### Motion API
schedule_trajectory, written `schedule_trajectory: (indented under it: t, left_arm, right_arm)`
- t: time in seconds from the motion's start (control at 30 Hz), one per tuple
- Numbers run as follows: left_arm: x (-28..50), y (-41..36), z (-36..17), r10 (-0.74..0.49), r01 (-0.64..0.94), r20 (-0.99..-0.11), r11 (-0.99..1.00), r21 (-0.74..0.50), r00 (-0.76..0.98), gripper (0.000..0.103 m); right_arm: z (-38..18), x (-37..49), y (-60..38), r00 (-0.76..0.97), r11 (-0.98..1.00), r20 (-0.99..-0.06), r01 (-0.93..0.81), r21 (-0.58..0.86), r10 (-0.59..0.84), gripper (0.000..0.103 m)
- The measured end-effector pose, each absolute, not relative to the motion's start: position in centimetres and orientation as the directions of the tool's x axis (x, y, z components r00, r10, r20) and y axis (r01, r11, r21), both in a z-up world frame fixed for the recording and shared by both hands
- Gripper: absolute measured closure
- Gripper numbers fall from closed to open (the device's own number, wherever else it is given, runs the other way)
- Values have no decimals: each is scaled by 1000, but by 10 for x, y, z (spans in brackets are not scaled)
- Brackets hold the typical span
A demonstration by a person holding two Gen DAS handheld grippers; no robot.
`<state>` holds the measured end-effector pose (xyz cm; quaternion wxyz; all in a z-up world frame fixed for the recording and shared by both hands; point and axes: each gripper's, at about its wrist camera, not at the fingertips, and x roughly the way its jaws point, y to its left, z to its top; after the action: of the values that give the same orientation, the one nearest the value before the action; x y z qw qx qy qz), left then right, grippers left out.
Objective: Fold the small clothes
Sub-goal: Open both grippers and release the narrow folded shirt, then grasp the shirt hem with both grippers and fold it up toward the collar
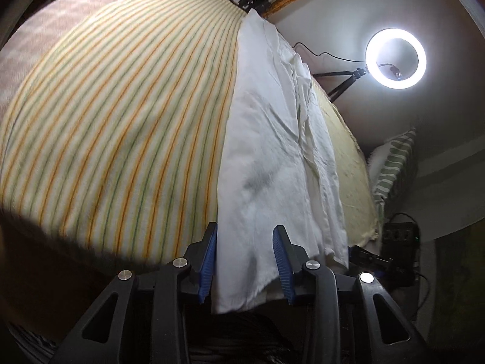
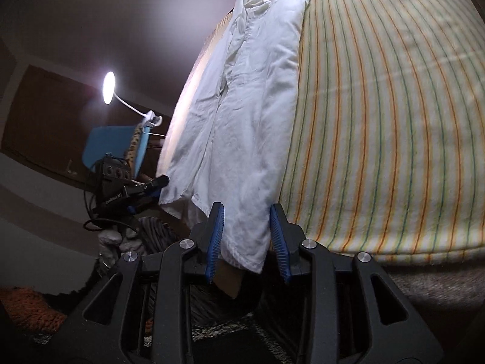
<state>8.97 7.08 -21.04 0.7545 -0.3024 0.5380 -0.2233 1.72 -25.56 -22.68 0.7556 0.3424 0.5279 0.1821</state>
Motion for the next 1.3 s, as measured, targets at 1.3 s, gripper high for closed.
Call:
schedule_trajectory:
  t: [1.3]
  left_arm:
    - [235,46,-143,-746,142,-558,636,-758,363,98]
  right_arm:
    - [-171,127,-302,608,581,-505,87,809,612,95]
